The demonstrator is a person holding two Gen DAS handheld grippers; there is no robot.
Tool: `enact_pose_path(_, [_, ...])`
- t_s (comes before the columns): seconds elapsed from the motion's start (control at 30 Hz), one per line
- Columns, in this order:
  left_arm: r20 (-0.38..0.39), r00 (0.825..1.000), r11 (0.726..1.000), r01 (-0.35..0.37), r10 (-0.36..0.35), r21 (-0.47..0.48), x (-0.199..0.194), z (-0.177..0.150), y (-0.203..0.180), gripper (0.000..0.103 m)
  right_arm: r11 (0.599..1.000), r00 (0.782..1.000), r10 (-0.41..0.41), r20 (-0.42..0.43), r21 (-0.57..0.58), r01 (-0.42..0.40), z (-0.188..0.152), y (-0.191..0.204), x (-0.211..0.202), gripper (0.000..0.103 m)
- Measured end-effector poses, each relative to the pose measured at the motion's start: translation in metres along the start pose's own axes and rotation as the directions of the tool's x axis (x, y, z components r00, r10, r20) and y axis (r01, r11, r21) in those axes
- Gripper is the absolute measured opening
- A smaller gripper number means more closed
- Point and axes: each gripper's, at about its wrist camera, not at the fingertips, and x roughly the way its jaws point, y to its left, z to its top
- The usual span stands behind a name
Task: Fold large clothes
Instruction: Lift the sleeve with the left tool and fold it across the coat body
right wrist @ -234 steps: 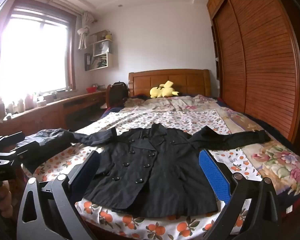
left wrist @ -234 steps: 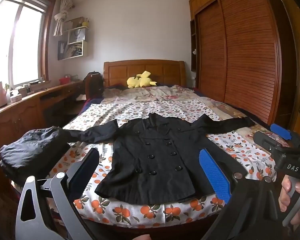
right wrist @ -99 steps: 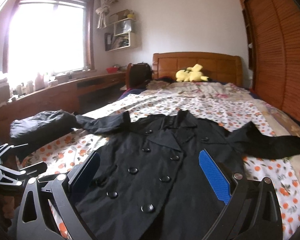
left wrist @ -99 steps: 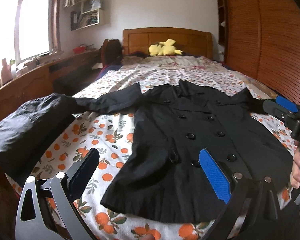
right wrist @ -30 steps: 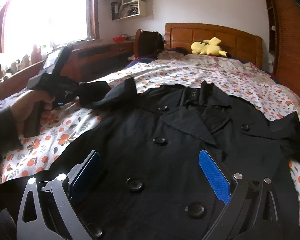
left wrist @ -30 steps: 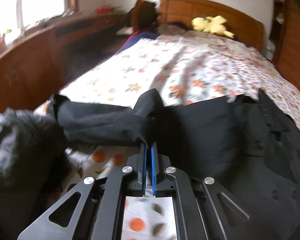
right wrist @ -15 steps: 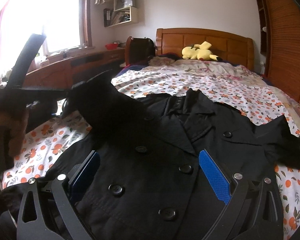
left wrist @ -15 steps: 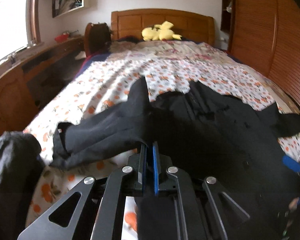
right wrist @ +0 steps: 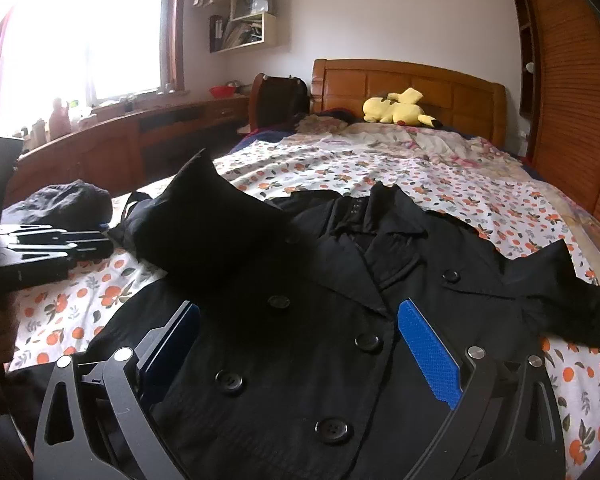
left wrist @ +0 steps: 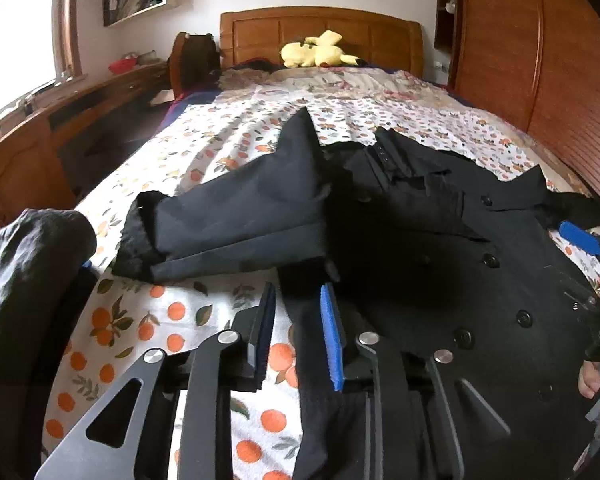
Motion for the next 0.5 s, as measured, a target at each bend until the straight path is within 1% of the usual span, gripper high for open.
enact_pose_path(0.03, [0.003, 1.000, 1.000, -0.004, 0.004, -0.002, 0.000, 0.001, 0.002, 0.037, 1.000, 1.000, 0.001, 0.000, -0.002, -0.001, 0.000, 0.001, 0.000, 0.096])
enact_pose_path(0.1, [0.010, 1.000, 1.000, -0.019, 0.019, -0.010, 0.001, 0.001, 0.008, 0.049, 1.000, 1.000, 0.003, -0.001, -0.007, -0.003, 0.000, 0.002, 0.000, 0.096])
enact_pose_path(0.13, [0.012, 1.000, 0.999, -0.027, 0.027, -0.019, 0.003, 0.002, 0.013, 0.053, 1.000, 1.000, 0.004, -0.001, -0.009, -0.004, 0.000, 0.003, 0.000, 0.096])
enact_pose_path(0.17, [0.013, 0.999, 0.999, -0.035, 0.035, -0.030, 0.004, 0.003, 0.019, 0.054, 1.000, 1.000, 0.005, -0.001, -0.010, -0.005, 0.000, 0.003, 0.001, 0.096])
enact_pose_path(0.23, [0.019, 0.998, 0.997, -0.056, 0.057, -0.049, 0.009, 0.009, 0.030, 0.065, 1.000, 1.000, 0.007, -0.002, -0.013, -0.007, 0.000, 0.004, 0.001, 0.096])
enact_pose_path(0.37, [0.015, 0.994, 0.992, -0.107, 0.108, -0.068, 0.025, 0.020, 0.049, 0.066, 1.000, 1.000, 0.012, -0.003, -0.013, -0.012, -0.001, 0.004, 0.001, 0.096])
enact_pose_path(0.5, [0.004, 0.986, 0.982, -0.166, 0.167, -0.090, 0.047, 0.034, 0.073, 0.068, 1.000, 1.000, 0.015, -0.009, -0.016, -0.015, -0.002, 0.005, 0.003, 0.096])
